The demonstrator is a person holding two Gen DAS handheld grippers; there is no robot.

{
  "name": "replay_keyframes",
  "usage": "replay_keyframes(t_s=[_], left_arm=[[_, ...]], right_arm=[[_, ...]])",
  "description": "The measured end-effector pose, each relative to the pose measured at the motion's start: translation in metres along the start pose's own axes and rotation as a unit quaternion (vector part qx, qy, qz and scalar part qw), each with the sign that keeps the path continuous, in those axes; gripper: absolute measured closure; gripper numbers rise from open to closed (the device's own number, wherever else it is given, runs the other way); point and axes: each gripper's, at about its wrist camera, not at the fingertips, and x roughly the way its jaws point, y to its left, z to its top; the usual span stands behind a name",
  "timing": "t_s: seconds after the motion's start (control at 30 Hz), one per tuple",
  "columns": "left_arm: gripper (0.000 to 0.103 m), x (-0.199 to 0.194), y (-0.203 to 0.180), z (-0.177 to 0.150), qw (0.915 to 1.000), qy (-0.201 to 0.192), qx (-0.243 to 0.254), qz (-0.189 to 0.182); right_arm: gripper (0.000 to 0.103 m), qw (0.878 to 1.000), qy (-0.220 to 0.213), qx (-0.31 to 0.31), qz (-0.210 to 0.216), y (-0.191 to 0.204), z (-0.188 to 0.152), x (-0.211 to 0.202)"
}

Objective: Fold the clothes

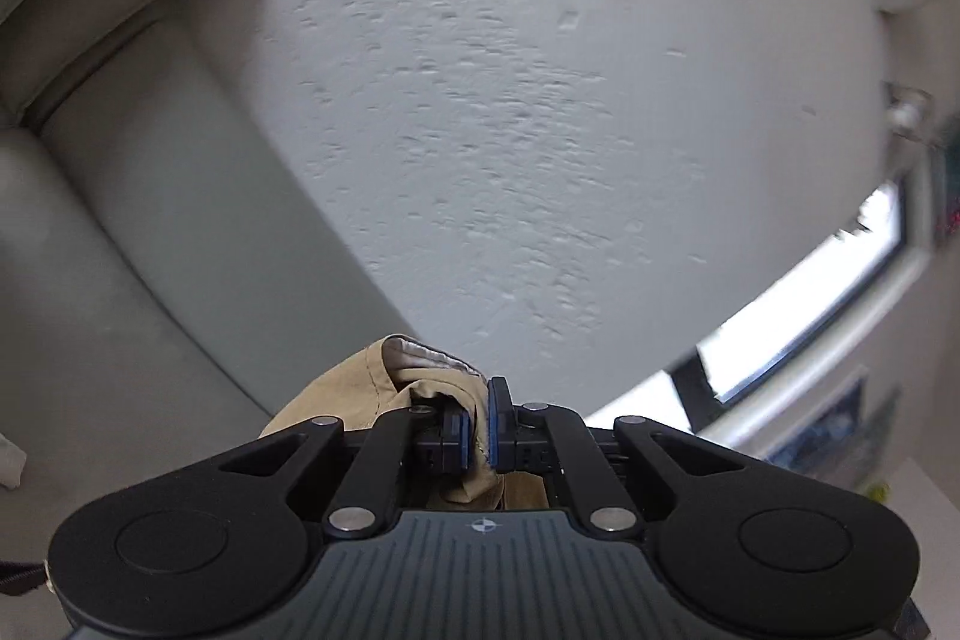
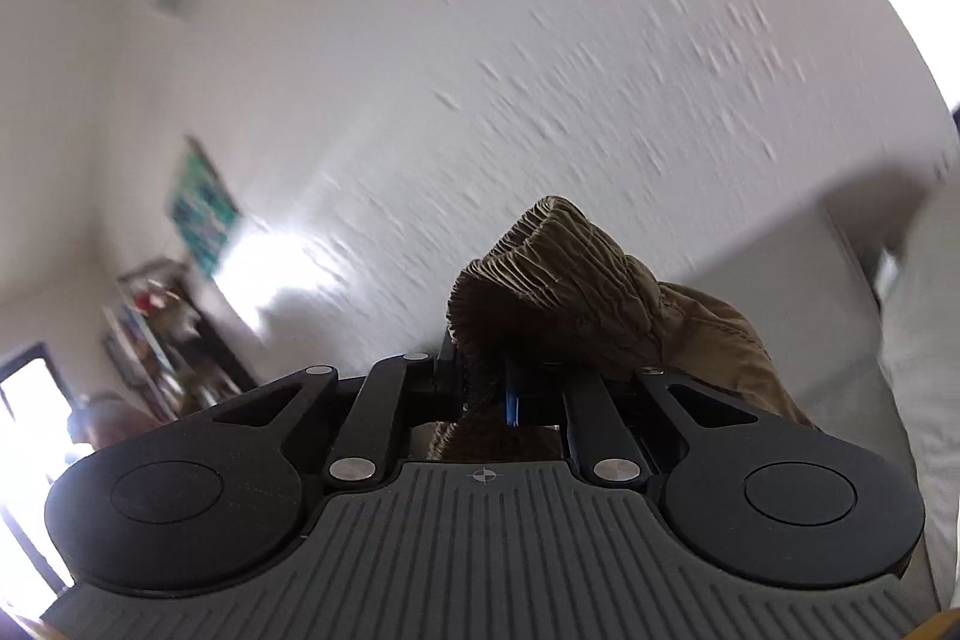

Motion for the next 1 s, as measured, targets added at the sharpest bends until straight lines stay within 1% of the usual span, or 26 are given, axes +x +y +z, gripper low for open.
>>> replay_keyframes(t_s=[0.03, 0.07, 0.1, 0.17, 0.23, 0.27, 0.33, 0.37, 0.4, 0.47, 0.5, 0.53, 0.57, 0.6, 0.63, 0.67, 0.7, 0.73, 0.77, 0.8, 0.83, 0.87, 0.9, 0.93, 0.97, 1.0], left_arm=[[0.101, 0.01, -0.006, 0.01, 0.9997, -0.017, 0.018, -0.006], [0.101, 0.01, -0.017, 0.019, 0.9981, -0.038, 0.039, -0.029], [0.1, 0.002, -0.033, 0.026, 0.9943, -0.06, 0.063, -0.062], [0.1, -0.013, -0.064, 0.038, 0.9814, -0.099, 0.112, -0.12], [0.1, -0.029, -0.083, 0.039, 0.9749, -0.1, 0.157, -0.123], [0.1, -0.031, -0.082, 0.037, 0.9767, -0.082, 0.161, -0.116], [0.099, -0.028, -0.066, 0.028, 0.9825, -0.04, 0.152, -0.1], [0.099, -0.024, -0.05, 0.021, 0.9864, -0.015, 0.139, -0.087], [0.099, -0.016, -0.028, 0.014, 0.9904, 0.011, 0.122, -0.065], [0.099, 0.003, 0.017, -0.002, 0.994, 0.062, 0.088, -0.016], [0.098, 0.021, 0.045, -0.012, 0.9934, 0.088, 0.072, 0.02], [0.095, 0.038, 0.074, -0.024, 0.99, 0.115, 0.056, 0.059], [0.091, 0.055, 0.105, -0.042, 0.9821, 0.149, 0.042, 0.108], [0.084, 0.072, 0.137, -0.06, 0.9706, 0.182, 0.029, 0.155], [0.083, 0.085, 0.165, -0.077, 0.9563, 0.213, 0.019, 0.2], [0.083, 0.093, 0.188, -0.094, 0.942, 0.242, 0.013, 0.233], [0.081, 0.095, 0.206, -0.111, 0.9298, 0.267, 0.006, 0.253], [0.078, 0.092, 0.216, -0.124, 0.9261, 0.28, -0.001, 0.253], [0.075, 0.085, 0.222, -0.133, 0.9294, 0.28, -0.009, 0.24], [0.068, 0.076, 0.224, -0.139, 0.9362, 0.27, -0.008, 0.225], [0.061, 0.065, 0.221, -0.145, 0.9443, 0.251, 0.012, 0.212], [0.057, 0.055, 0.218, -0.151, 0.9513, 0.232, 0.037, 0.2], [0.049, 0.047, 0.212, -0.156, 0.9561, 0.21, 0.077, 0.19], [0.044, 0.043, 0.207, -0.165, 0.9589, 0.19, 0.111, 0.179], [0.042, 0.041, 0.202, -0.175, 0.9606, 0.174, 0.136, 0.169], [0.041, 0.041, 0.199, -0.184, 0.9616, 0.16, 0.156, 0.159]], right_arm=[[0.09, 1.0, -0.003, -0.003, -0.02, -0.002, 0.005, 0.02], [0.091, 0.999, -0.014, -0.01, -0.033, -0.001, 0.012, 0.037], [0.091, 0.998, -0.042, -0.027, -0.031, 0.005, 0.023, 0.043], [0.091, 0.99, -0.117, -0.084, 0.009, 0.033, 0.039, 0.027], [0.091, 0.971, -0.183, -0.146, 0.044, 0.06, 0.042, -0.005], [0.091, 0.965, -0.199, -0.163, 0.046, 0.067, 0.04, -0.018], [0.091, 0.966, -0.193, -0.168, 0.035, 0.069, 0.034, -0.039], [0.091, 0.974, -0.168, -0.152, 0.027, 0.062, 0.029, -0.043], [0.091, 0.983, -0.133, -0.126, 0.018, 0.05, 0.023, -0.044], [0.091, 0.997, -0.044, -0.052, -0.018, 0.009, -0.002, -0.031], [0.091, 0.999, 0.001, -0.013, -0.039, -0.014, -0.017, -0.024], [0.091, 0.997, 0.04, 0.018, -0.062, -0.038, -0.035, -0.014], [0.091, 0.993, 0.066, 0.032, -0.09, -0.065, -0.058, 0.0], [0.091, 0.988, 0.092, 0.047, -0.118, -0.091, -0.082, 0.014], [0.091, 0.98, 0.121, 0.066, -0.141, -0.116, -0.105, 0.026], [0.091, 0.971, 0.152, 0.093, -0.158, -0.136, -0.129, 0.035], [0.091, 0.963, 0.179, 0.11, -0.168, -0.152, -0.148, 0.04], [0.089, 0.96, 0.198, 0.108, -0.166, -0.16, -0.158, 0.039], [0.082, 0.956, 0.217, 0.106, -0.164, -0.167, -0.168, 0.039], [0.074, 0.952, 0.236, 0.104, -0.161, -0.175, -0.179, 0.038], [0.056, 0.948, 0.255, 0.102, -0.159, -0.183, -0.189, 0.038], [0.054, 0.943, 0.274, 0.1, -0.157, -0.191, -0.199, 0.037], [0.054, 0.938, 0.293, 0.098, -0.154, -0.199, -0.209, 0.036], [0.054, 0.933, 0.312, 0.096, -0.152, -0.207, -0.219, 0.036], [0.054, 0.932, 0.318, 0.089, -0.149, -0.212, -0.225, 0.036], [0.054, 0.94, 0.3, 0.074, -0.145, -0.215, -0.223, 0.038]])
